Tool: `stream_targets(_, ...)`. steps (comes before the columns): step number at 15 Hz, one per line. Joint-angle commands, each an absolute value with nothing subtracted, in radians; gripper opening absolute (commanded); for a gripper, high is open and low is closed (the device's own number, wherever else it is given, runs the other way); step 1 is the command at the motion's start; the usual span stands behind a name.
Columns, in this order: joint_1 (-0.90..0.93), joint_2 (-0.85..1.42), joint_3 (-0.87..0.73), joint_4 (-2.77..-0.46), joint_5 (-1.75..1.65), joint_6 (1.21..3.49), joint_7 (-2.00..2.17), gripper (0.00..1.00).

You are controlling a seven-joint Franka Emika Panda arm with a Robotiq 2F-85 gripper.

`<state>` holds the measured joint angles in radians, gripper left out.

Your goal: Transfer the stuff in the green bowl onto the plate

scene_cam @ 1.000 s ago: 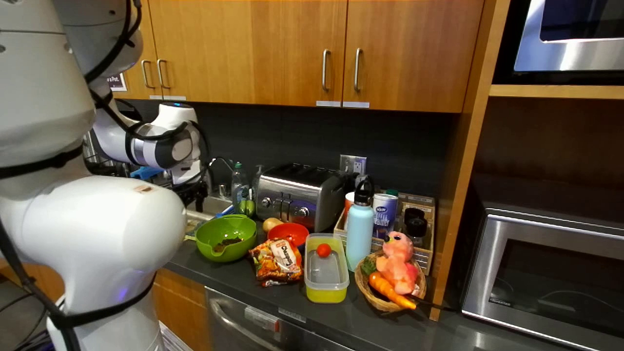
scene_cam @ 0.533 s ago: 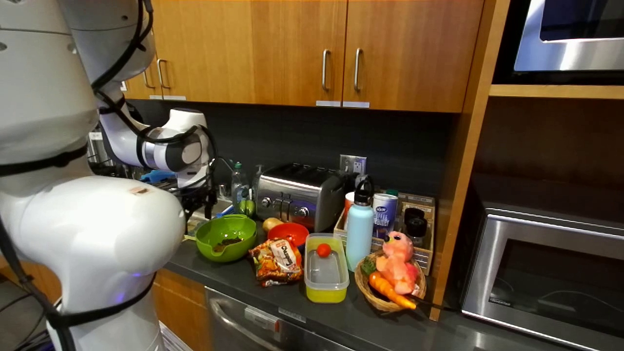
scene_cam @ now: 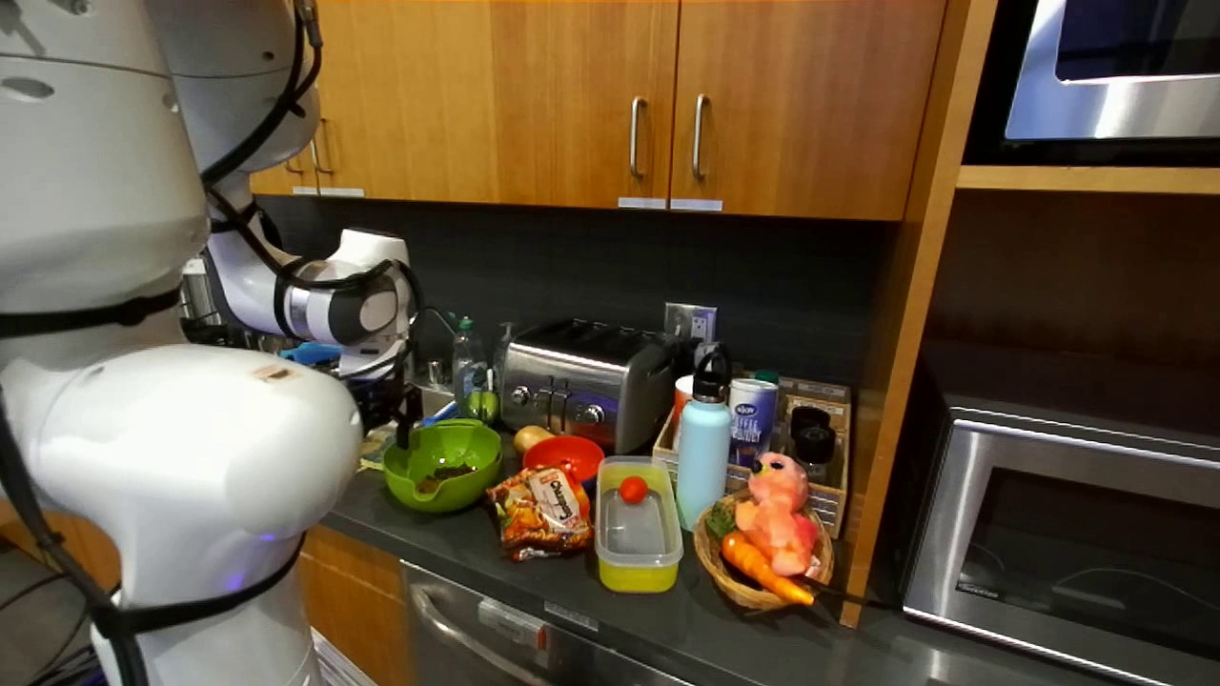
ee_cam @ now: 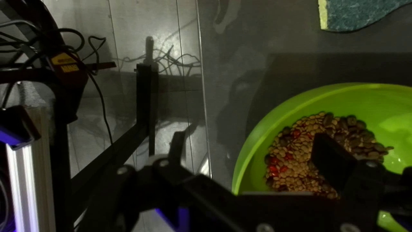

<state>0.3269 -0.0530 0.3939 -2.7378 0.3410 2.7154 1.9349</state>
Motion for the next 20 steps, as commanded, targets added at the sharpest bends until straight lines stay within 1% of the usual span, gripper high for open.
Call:
stream_targets(1, 0.321, 0.018, 0.368, -2.684, 0.317, 2.682, 1.969, 1.00)
stream_targets(6, 0.321, 0.076, 0.331, -2.652, 0.294, 2.685, 1.983, 1.00)
stream_targets(7, 0.320, 0.084, 0.322, -2.649, 0.290, 2.687, 1.987, 0.91)
stream_targets(8, 0.321, 0.092, 0.314, -2.644, 0.286, 2.688, 1.990, 0.74)
stream_targets(11, 0.324, 0.112, 0.296, -2.632, 0.283, 2.692, 1.991, 0.53)
stream_targets(14, 0.326, 0.119, 0.288, -2.627, 0.292, 2.694, 1.987, 0.28)
stream_targets(16, 0.326, 0.119, 0.286, -2.627, 0.298, 2.696, 1.985, 0.14)
stream_targets(17, 0.326, 0.119, 0.286, -2.628, 0.300, 2.698, 1.984, 0.06)
stream_targets(18, 0.326, 0.118, 0.286, -2.628, 0.302, 2.700, 1.985, 0.01)
stream_targets(20, 0.326, 0.114, 0.284, -2.630, 0.304, 2.705, 1.990, 0.05)
